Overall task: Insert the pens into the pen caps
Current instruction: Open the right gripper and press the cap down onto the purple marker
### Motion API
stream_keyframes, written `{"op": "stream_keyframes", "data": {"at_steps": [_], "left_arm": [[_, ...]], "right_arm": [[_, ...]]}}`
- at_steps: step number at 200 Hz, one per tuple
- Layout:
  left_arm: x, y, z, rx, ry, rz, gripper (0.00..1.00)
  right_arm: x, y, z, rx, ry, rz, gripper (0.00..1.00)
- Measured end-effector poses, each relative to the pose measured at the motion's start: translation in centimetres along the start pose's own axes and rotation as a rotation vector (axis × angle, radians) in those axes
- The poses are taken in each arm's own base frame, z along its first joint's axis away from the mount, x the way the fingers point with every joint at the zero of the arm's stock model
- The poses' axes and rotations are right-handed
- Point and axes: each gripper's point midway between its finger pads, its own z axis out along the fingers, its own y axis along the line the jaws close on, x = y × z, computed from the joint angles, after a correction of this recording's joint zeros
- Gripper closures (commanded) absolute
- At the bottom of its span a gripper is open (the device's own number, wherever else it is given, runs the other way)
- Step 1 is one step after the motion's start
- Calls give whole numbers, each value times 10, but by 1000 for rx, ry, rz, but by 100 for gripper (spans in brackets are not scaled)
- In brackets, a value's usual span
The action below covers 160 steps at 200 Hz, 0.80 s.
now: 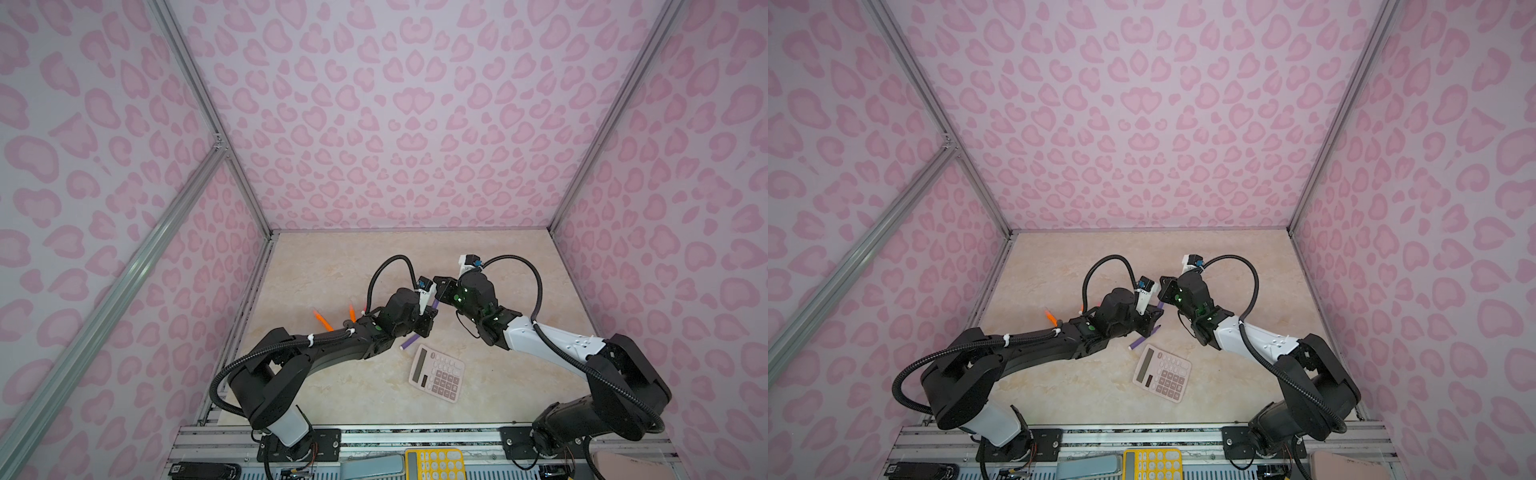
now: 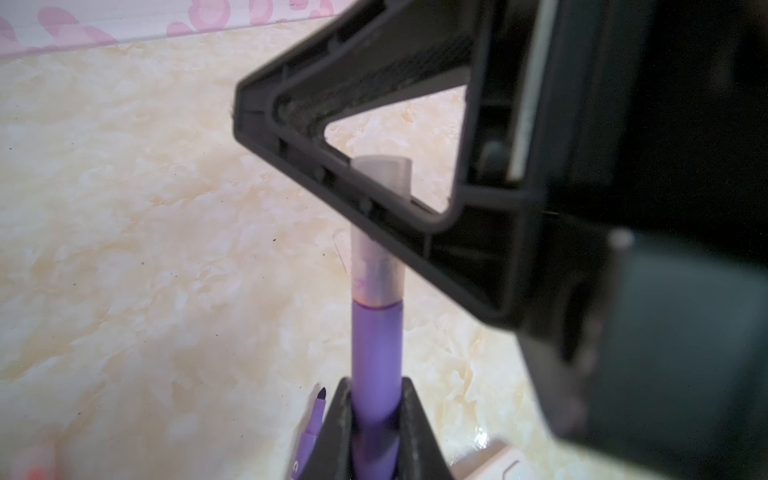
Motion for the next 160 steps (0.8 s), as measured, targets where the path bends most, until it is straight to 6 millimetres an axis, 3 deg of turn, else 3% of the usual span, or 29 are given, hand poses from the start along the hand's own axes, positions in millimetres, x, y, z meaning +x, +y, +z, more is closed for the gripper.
{"op": "stream_keyframes", "data": {"at_steps": [71,160], "left_arm": [[1,6,-3,92,37,-81,96],[0,19,-13,155,72,-128,96]], "right_arm": [[7,3,-2,-24,-31,0,100],[14,21,-1,-32,-120,-9,100]]}}
